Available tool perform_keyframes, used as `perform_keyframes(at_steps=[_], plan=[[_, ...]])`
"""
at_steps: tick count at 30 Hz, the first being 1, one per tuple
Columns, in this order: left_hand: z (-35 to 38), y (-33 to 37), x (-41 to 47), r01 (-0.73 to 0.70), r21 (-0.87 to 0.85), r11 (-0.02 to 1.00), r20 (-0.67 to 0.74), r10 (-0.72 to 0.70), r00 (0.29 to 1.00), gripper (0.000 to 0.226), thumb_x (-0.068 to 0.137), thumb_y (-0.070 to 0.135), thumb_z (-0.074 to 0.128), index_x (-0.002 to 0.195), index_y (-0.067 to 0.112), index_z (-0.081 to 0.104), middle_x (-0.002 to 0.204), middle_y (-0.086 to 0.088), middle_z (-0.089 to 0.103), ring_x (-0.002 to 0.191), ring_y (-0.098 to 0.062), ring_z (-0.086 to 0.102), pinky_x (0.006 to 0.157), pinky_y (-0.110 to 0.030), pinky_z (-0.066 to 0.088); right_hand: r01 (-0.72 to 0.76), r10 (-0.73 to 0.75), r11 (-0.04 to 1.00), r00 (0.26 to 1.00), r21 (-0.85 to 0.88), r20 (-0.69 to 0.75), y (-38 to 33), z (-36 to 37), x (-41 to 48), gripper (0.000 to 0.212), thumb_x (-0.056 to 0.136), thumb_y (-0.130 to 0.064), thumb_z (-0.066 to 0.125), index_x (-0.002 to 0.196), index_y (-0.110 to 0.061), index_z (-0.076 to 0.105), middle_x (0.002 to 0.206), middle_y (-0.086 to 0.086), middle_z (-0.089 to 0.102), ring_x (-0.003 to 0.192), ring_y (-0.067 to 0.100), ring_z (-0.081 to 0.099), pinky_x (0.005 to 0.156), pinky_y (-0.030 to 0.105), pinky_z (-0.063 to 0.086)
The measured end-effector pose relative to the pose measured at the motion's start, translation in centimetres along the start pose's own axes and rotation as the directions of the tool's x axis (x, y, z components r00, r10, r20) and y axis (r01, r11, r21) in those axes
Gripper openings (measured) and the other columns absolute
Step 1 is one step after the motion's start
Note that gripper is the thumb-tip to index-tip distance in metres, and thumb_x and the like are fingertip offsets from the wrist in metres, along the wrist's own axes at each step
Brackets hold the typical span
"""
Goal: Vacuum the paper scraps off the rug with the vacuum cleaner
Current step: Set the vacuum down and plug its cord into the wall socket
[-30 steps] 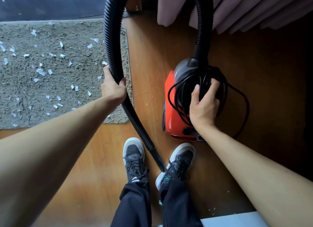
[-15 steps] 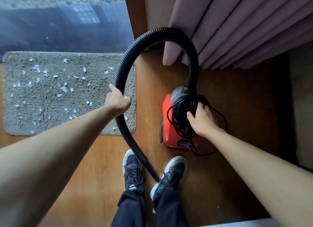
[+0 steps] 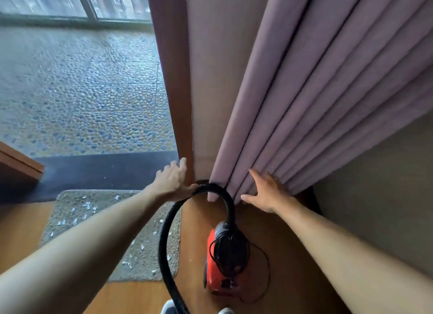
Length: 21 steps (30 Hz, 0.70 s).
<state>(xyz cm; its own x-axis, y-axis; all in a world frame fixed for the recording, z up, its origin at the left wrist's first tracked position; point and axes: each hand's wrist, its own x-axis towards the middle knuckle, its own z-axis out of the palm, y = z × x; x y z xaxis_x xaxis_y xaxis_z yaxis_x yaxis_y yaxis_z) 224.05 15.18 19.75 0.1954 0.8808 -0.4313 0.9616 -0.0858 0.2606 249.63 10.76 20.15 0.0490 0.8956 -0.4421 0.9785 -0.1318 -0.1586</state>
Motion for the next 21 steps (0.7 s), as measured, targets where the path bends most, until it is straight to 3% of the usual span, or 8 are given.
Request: perform_keyframes(at_steps=[5,10,18,21], plan=[[-9.8,6.2,-3.5,-0.105,0.091,0.99,-0.048,0.109,0.993,0.076,0.085,0.051,0.065,0.138,0.009,0.032,0.126,-0.019,0.049,0.118,-0.039,0.054,0.095,-0.049,0.049,0.016,-0.022,0.999,0.993,-0.047,-0.116,-0.6,-10.8,-4.4,0.095,0.08,-0.063,0.064,0.152,-0.03,0.012,0.151,0.008,0.031,0.133,0.031,0.038,0.101,0.046,0.043],[-15.8,11.0,-7.0,-0.177,0.19,0.966,-0.095,0.198,0.976,0.075,0.082,0.056,0.065,0.136,0.013,0.035,0.129,-0.016,0.05,0.12,-0.037,0.052,0.095,-0.049,0.048,0.006,-0.011,1.0,0.984,-0.029,-0.177,0.7,-17.3,-9.3,0.096,0.079,-0.063,0.065,0.152,-0.027,0.013,0.146,0.01,0.036,0.129,0.033,0.041,0.098,0.046,0.045],[-18.5,17.3,-9.6,-0.311,0.32,0.895,-0.023,0.335,0.942,0.081,0.088,0.056,0.06,0.147,0.013,0.025,0.133,-0.013,0.047,0.119,-0.035,0.054,0.089,-0.048,0.05,-0.093,0.099,0.995,0.971,0.039,-0.216,5.7,-20.7,-14.5,0.097,0.081,-0.06,0.065,0.153,-0.025,0.012,0.15,0.013,0.031,0.131,0.036,0.039,0.1,0.048,0.043],[-17.9,19.5,-9.1,-0.348,0.325,0.879,0.031,0.358,0.933,0.083,0.089,0.053,0.061,0.15,0.012,0.022,0.138,-0.014,0.045,0.125,-0.036,0.05,0.094,-0.05,0.049,-0.132,0.15,0.987,0.966,0.096,-0.212,7.8,-19.9,-15.5,0.098,0.081,-0.058,0.067,0.154,-0.023,0.011,0.15,0.015,0.031,0.131,0.038,0.039,0.101,0.048,0.043]])
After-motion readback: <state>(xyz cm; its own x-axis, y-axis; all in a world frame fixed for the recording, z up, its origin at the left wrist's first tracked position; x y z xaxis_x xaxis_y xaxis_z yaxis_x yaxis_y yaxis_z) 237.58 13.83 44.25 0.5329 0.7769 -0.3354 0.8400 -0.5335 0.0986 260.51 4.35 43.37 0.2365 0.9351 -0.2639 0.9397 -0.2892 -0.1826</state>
